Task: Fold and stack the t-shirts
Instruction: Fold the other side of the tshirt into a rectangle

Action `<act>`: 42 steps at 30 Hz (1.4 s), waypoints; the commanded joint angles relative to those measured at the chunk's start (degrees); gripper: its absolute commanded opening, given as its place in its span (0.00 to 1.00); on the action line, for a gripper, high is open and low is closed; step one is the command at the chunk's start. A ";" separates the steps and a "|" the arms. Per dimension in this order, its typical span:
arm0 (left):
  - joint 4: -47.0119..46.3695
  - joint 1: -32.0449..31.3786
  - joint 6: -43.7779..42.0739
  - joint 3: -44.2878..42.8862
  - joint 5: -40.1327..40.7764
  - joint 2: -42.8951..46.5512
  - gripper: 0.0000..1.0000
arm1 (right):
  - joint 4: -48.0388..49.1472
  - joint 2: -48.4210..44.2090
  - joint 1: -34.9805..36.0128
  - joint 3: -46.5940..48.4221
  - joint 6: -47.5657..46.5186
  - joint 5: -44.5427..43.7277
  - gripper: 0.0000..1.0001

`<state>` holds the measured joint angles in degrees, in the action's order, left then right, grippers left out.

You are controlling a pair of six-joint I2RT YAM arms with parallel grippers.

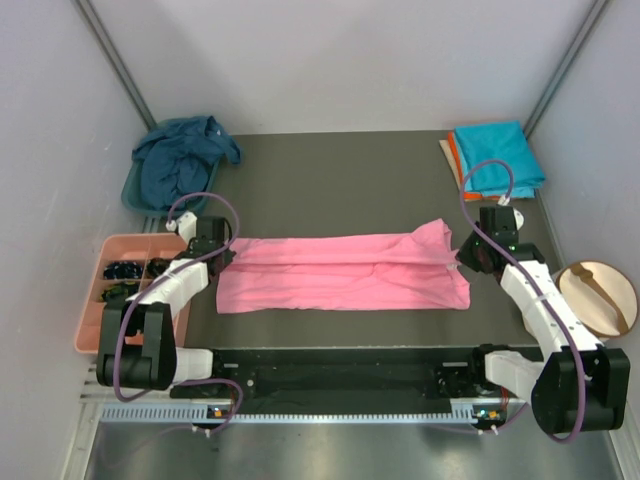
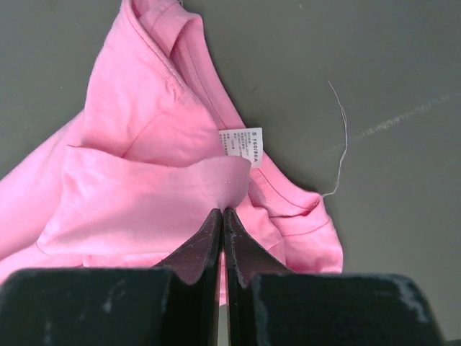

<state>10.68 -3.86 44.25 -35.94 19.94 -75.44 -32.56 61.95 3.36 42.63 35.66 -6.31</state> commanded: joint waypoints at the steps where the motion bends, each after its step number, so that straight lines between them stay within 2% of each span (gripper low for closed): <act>1: 0.48 -0.01 1.63 1.40 0.36 2.49 0.00 | 0.65 -1.66 0.07 -0.80 0.90 -0.20 0.00; 31: 4.09 -0.01 3.39 3.60 2.03 3.37 0.01 | 0.48 -2.80 0.07 -6.51 2.66 1.74 0.00; 32: 4.70 -0.01 3.47 3.51 2.03 3.46 0.01 | 0.39 -2.89 0.16 -6.42 2.83 1.82 0.07; 34: 5.40 -0.01 4.44 3.34 2.55 3.81 0.10 | 0.30 -3.15 0.07 -6.25 2.84 1.56 0.20; 35: 5.58 -0.01 4.62 3.25 2.73 4.42 0.26 | 0.21 -3.33 0.16 -6.25 2.92 1.47 0.32; 36: 5.93 -0.01 4.97 3.16 2.99 4.77 0.36 | 0.30 -3.77 0.16 -5.98 3.01 1.21 0.36; 38: 6.63 0.08 5.85 2.98 3.26 6.17 0.46 | 0.30 -4.12 0.16 -5.55 3.10 0.42 0.41; 41: 8.13 -0.01 6.99 2.28 3.87 8.99 0.56 | 0.30 -4.82 0.07 -4.93 3.28 -0.81 0.42; 42: 8.48 -0.01 7.08 1.93 3.87 9.78 0.73 | 0.47 -5.00 0.16 -4.75 3.19 -0.99 0.43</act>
<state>17.41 -3.86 49.45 -32.75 21.67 -70.06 -32.67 58.94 3.36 35.99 38.50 -5.19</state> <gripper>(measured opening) 0.535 0.420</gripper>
